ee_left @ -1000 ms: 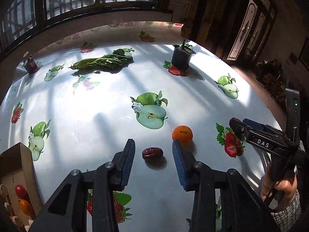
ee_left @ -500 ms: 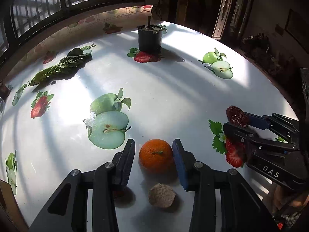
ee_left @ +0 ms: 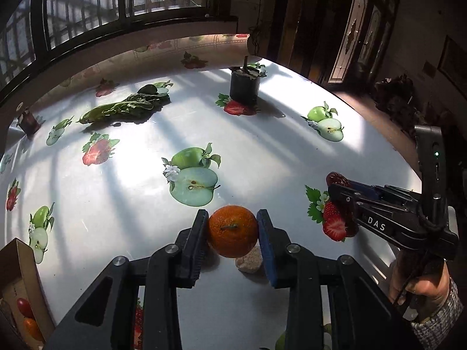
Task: Organize fruits
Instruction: 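Carry the orange into the box with left tool while right tool releases the date there, then move both open tools back to the last items on the table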
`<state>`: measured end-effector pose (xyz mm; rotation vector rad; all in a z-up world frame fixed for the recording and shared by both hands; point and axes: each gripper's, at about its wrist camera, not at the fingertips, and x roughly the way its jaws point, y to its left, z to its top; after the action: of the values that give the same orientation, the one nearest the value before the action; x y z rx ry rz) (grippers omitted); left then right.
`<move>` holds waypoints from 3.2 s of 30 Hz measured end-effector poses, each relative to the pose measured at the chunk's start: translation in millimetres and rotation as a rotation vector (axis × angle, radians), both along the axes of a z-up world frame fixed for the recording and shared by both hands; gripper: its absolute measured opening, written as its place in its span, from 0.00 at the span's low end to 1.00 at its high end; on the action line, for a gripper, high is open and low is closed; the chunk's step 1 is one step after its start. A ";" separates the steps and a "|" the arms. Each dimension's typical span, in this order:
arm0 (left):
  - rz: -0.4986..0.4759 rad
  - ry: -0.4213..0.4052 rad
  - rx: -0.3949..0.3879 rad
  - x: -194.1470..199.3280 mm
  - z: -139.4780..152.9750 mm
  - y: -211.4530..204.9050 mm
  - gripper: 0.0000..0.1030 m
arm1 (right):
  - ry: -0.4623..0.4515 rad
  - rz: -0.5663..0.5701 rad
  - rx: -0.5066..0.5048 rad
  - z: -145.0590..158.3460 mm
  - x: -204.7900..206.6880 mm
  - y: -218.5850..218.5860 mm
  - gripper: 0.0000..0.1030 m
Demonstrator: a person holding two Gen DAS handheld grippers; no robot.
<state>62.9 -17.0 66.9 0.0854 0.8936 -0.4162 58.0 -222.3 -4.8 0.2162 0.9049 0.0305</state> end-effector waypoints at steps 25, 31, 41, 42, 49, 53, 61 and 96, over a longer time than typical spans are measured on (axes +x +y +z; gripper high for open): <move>0.742 0.038 -0.077 -171.5 -7.6 350.7 0.32 | -0.095 0.264 0.177 70.9 -45.2 119.1 0.29; 0.728 0.080 -0.099 -187.4 -30.6 362.9 0.32 | -0.046 0.531 0.235 73.1 -73.4 240.2 0.29; 0.679 0.049 0.028 -172.3 -44.1 340.4 0.33 | 0.015 0.815 0.100 38.8 -136.1 381.0 0.29; 0.683 0.050 0.033 -171.2 -47.0 340.6 0.34 | 0.012 0.821 0.075 36.2 -139.0 385.8 0.29; 0.729 0.053 -0.036 -176.3 -46.7 357.7 0.38 | 0.000 0.843 0.000 26.0 -146.7 399.9 0.29; 0.739 0.048 -0.041 -180.8 -43.2 357.9 0.45 | -0.005 0.844 -0.017 23.5 -147.1 405.0 0.29; 0.771 0.000 -0.077 -193.0 -24.0 360.7 0.58 | -0.013 0.826 0.028 27.8 -150.7 397.6 0.38; 0.687 -0.122 0.179 -198.9 12.1 265.5 0.77 | -0.072 0.538 0.201 51.4 -151.9 274.9 0.67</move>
<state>-136.0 248.5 79.1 -0.0340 0.7829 0.3067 -93.9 52.7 46.6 0.1511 0.8670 0.6264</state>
